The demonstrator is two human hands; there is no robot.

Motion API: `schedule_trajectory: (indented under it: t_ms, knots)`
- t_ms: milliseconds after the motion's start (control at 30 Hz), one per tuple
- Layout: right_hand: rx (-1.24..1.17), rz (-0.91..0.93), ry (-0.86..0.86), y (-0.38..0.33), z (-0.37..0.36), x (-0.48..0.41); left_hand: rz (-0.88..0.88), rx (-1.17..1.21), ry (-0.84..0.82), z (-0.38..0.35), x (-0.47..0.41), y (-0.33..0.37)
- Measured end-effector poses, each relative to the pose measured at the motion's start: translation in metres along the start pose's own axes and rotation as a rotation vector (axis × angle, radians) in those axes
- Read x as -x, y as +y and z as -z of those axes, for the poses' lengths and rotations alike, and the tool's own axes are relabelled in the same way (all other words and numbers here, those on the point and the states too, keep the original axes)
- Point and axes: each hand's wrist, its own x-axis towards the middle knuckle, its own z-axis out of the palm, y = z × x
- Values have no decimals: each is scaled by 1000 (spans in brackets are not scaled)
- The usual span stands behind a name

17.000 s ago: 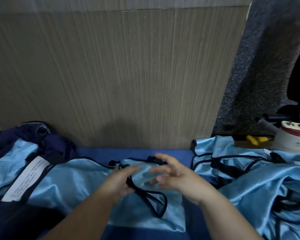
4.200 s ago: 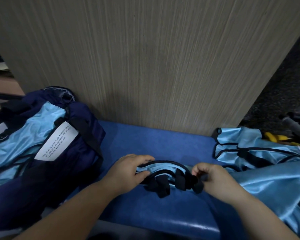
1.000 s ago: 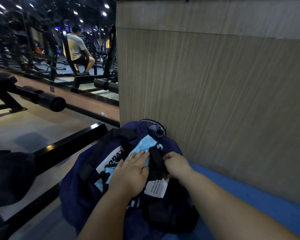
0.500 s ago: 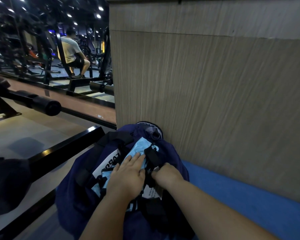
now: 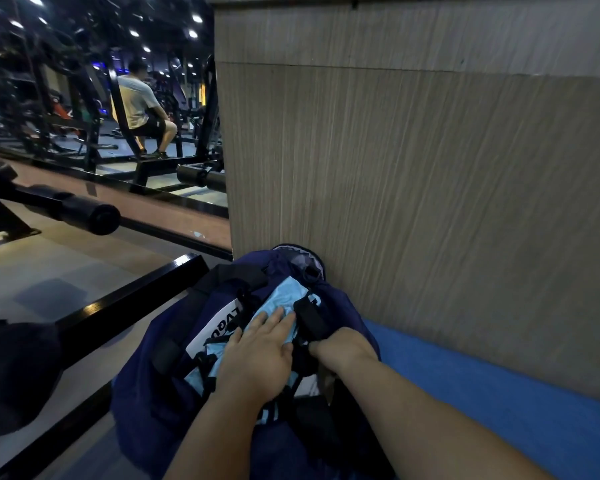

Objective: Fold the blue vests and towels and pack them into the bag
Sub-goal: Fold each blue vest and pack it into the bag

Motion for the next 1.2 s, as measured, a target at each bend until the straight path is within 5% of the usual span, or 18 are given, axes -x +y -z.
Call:
schedule_trajectory:
  t_ms: [233,400,567,733,933,1100,1200]
  knots:
    - [-561,131,198,40,18,8,-56,-41,-19,3,3,5]
    - [-740,334,421,47,22,28,-140,-49,-93,0,4,21]
    - [-489,370,129,41,21,26,-72,103,-166,1,4,32]
    - [-533,410,-32,56,28,32,0,193,-234,10,15,49]
    - [-344,425,98,138,56,32,-98,-15,-87,-4,15,87]
    - [-206,214,257,243,96,62,-224,-186,-25,-37,22,135]
    - [-121,86,347,302,116,89,-361,-155,-138,-70,36,171]
